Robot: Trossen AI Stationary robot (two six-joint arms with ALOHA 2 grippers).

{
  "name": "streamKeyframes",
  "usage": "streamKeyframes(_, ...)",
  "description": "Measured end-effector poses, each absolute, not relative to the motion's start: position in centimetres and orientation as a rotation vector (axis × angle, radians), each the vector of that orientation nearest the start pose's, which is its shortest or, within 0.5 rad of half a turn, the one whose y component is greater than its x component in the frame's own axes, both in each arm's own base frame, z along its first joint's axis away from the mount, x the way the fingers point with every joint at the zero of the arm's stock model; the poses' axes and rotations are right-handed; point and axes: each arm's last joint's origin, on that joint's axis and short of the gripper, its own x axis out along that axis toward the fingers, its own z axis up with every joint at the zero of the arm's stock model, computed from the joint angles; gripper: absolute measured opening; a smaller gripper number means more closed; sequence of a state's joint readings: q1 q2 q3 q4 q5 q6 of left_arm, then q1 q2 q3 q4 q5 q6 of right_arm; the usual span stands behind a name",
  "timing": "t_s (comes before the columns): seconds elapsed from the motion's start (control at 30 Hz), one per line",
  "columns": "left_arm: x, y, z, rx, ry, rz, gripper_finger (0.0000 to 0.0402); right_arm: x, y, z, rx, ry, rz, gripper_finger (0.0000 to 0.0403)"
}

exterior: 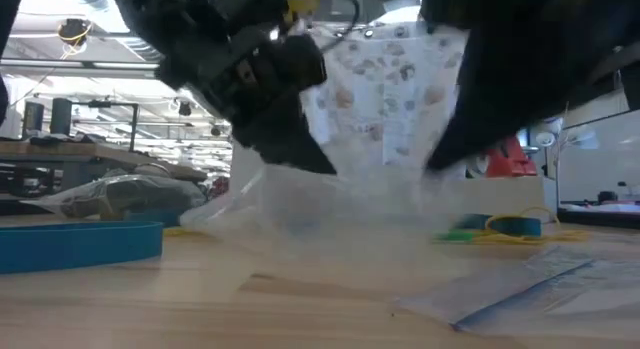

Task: Sort rubber bands
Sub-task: Open the transparent zip bag

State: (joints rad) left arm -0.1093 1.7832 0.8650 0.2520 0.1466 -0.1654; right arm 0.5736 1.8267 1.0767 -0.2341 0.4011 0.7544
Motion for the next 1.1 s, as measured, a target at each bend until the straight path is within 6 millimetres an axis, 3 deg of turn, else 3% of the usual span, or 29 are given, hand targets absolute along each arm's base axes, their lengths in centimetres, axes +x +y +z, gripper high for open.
streamKeyframes(0.23, 33.6, -6.3, 17.7, -0.037, 0.574, -0.175, 0.0001, 30.0, 17.4, 20.9, 0.312, 0.712, -0.175, 0.0005)
streamKeyframes(0.33, 33.2, -7.4, 18.4, 0.028, 0.545, -0.192, 0.0, 30.3, 16.2, 21.8, 0.315, 0.671, -0.218, 0.0014)
streamKeyframes(0.47, 32.9, -8.5, 18.9, 0.085, 0.519, -0.217, 0.0, 30.7, 14.5, 23.1, 0.315, 0.623, -0.243, 0.0055)
streamKeyframes(0.63, 32.8, -9.1, 19.1, 0.09, 0.491, -0.216, 0.0, 31.6, 13.7, 23.4, 0.323, 0.621, -0.16, 0.0113)
streamKeyframes(0.73, 32.8, -8.9, 19.1, 0.093, 0.501, -0.192, 0.0, 32.0, 13.8, 23.6, 0.317, 0.606, -0.106, 0.0129)
streamKeyframes(0.9, 32.9, -8.9, 19.1, 0.096, 0.496, -0.19, 0.0, 32.2, 13.9, 23.0, 0.286, 0.614, -0.111, 0.0124)
streamKeyframes(1.1, 32.9, -8.9, 19.1, 0.096, 0.498, -0.19, 0.0, 32.5, 13.8, 22.3, 0.253, 0.608, -0.172, 0.0087)
